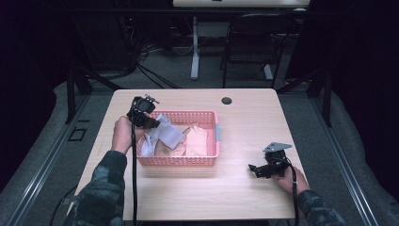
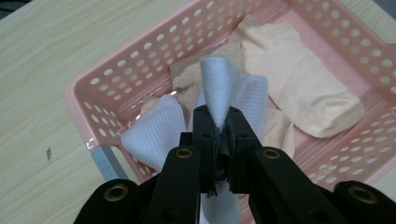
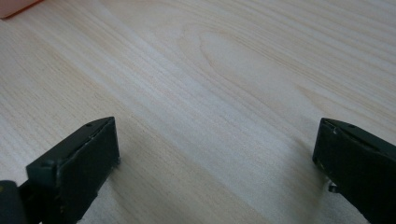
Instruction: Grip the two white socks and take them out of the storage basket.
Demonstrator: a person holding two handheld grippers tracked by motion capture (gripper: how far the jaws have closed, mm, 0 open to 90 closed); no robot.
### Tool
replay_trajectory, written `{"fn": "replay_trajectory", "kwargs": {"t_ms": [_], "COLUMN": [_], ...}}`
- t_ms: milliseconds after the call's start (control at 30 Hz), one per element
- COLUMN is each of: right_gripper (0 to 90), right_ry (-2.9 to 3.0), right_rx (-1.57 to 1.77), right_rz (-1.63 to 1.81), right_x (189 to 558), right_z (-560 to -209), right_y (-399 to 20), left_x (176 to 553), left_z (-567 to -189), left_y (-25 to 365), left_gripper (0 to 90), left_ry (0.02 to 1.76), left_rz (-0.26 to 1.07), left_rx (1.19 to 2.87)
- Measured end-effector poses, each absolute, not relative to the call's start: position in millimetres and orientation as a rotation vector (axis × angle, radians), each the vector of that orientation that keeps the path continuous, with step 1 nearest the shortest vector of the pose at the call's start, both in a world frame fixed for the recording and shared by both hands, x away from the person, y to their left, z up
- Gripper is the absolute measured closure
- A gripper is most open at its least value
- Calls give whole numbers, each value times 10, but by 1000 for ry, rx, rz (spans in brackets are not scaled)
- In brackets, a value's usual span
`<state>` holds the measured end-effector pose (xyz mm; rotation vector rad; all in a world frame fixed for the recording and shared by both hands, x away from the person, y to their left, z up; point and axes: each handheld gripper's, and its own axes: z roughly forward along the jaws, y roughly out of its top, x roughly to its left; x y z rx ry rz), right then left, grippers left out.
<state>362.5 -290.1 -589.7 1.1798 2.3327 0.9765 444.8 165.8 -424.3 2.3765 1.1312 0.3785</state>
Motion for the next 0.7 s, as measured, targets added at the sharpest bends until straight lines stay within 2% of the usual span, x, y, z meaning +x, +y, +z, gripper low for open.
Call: {"fn": "replay_trajectory", "kwargs": {"t_ms": [700], "right_gripper": [0], "right_ry": [2332], "right_rx": [1180], "right_rz": [976], "right_x": [3625], "right_z": [-5897], "right_y": [-2901], "left_x": [4399], "left_z": [-3571], "left_y": [1809], "left_gripper": [845], "left_ry": [1110], "left_rz": [435], "left_rx": [2349]}}
